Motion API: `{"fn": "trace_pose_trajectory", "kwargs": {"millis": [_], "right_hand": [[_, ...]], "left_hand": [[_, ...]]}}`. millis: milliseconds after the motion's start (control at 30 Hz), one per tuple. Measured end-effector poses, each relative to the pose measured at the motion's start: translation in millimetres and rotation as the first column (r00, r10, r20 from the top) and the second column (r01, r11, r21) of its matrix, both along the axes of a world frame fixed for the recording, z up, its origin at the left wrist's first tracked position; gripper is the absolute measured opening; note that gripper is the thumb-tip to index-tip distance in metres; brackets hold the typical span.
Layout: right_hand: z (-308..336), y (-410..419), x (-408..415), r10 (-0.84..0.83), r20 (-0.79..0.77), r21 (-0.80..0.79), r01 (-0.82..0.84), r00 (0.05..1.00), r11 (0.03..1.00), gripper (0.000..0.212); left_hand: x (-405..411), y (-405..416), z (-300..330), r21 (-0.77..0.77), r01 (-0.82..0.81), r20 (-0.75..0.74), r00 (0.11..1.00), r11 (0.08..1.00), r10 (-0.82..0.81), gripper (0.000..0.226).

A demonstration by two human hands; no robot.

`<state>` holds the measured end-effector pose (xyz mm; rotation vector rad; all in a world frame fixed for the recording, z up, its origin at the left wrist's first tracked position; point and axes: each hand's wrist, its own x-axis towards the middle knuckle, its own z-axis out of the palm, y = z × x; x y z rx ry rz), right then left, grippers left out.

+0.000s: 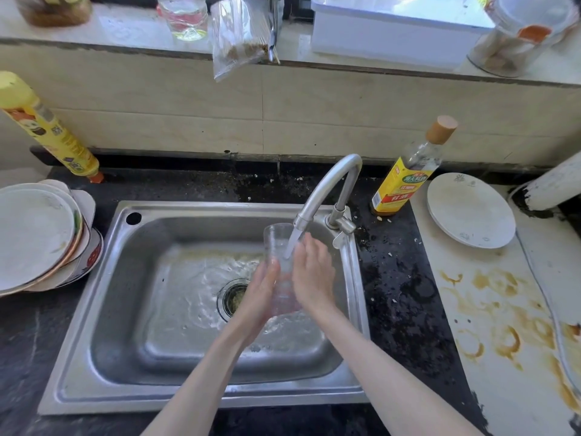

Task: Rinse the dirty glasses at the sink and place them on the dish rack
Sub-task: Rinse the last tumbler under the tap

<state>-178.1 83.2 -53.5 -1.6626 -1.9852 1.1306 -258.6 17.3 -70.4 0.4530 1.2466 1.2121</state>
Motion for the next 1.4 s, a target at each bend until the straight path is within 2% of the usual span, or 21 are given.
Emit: {"fn": "trace_pose_trajectory", "kwargs": {"millis": [67, 133, 267, 400, 467, 533, 600, 667, 733, 767, 800, 867, 933, 967, 1033, 1133, 1300, 1400], "right_hand": [[2, -17, -4, 0.230, 0.027, 0.051, -0.231, 0.973, 0.972, 0.054], [1, -35, -3, 0.331, -0.036, 0.076, -0.328, 0.943, 0.942, 0.054], [4, -17, -10, 0.349, -0.045, 0.040, -0.347, 0.936, 0.937, 0.054], [13, 12, -21, 0.212, -0.113, -0.094, -0.223, 0.971, 0.970, 0.057], [9, 3, -17, 0.259, -0.114, -0.095, -0.270, 0.959, 0.958, 0.061], [6, -15, -9, 0.327, -0.127, -0.104, -0.341, 0.936, 0.934, 0.061], [6, -25, 3, 0.416, -0.086, -0.138, -0.425, 0.905, 0.895, 0.057], [7, -21, 17, 0.430, -0.027, -0.127, -0.430, 0.903, 0.894, 0.050], [1, -12, 27, 0.236, -0.019, -0.015, -0.236, 0.972, 0.972, 0.038], [-1, -5, 28, 0.072, -0.049, 0.006, -0.072, 0.996, 0.997, 0.031], [-4, 4, 27, -0.080, -0.083, -0.039, 0.077, 0.993, 0.996, 0.024], [-7, 21, 21, -0.315, -0.210, -0.317, 0.240, 0.925, 0.917, 0.017], [-3, 29, 13, -0.544, -0.288, -0.641, 0.263, 0.788, 0.721, 0.028], [-2, 32, 10, -0.594, -0.268, -0.711, 0.260, 0.759, 0.653, 0.033], [-1, 31, 7, -0.582, -0.214, -0.724, 0.273, 0.785, 0.634, 0.037], [-2, 23, 2, -0.556, -0.216, -0.691, 0.277, 0.803, 0.668, 0.035], [-2, 4, -11, -0.664, -0.353, -0.767, 0.202, 0.659, 0.609, 0.028], [6, 4, -17, -0.629, -0.404, -0.754, 0.147, 0.664, 0.640, 0.026]], "left_hand": [[-4, 3, 1, -0.007, -0.044, 0.002, 0.999, 0.999, 0.044, 0.054], [-9, 4, 0, -0.022, -0.066, 0.043, 0.997, 0.998, 0.067, 0.052], [-9, -2, 9, -0.022, -0.037, 0.093, 0.995, 0.999, 0.039, 0.049], [1, -6, 14, -0.021, -0.024, 0.128, 0.991, 0.999, 0.027, 0.040], [1, -5, 13, -0.037, -0.054, 0.112, 0.992, 0.998, 0.058, 0.036], [-1, -5, 11, -0.069, -0.095, 0.067, 0.993, 0.993, 0.100, 0.044], [-5, -7, 9, -0.078, -0.121, 0.023, 0.992, 0.990, 0.123, 0.047], [-11, -9, 4, -0.057, -0.093, 0.035, 0.995, 0.994, 0.095, 0.050], [-13, -12, 2, -0.053, -0.049, 0.043, 0.998, 0.997, 0.052, 0.050], [-14, -13, 3, -0.056, -0.032, 0.047, 0.998, 0.998, 0.035, 0.049], [-15, -13, 2, -0.060, -0.009, 0.050, 0.999, 0.998, 0.012, 0.049], [-15, -14, 4, -0.061, 0.046, 0.051, 0.998, 0.997, -0.043, 0.053], [-14, -13, 7, -0.059, 0.084, 0.064, 0.995, 0.995, -0.080, 0.054], [-14, -13, 8, -0.060, 0.092, 0.067, 0.994, 0.994, -0.088, 0.053], [-15, -13, 7, -0.058, 0.081, 0.056, 0.995, 0.995, -0.078, 0.049], [-19, -14, 5, -0.049, 0.052, 0.053, 0.997, 0.997, -0.049, 0.044], [-24, -13, -1, -0.088, -0.045, 0.065, 0.997, 0.995, 0.051, 0.060], [-28, -11, 1, -0.079, -0.115, 0.083, 0.989, 0.990, 0.121, 0.060]]}}
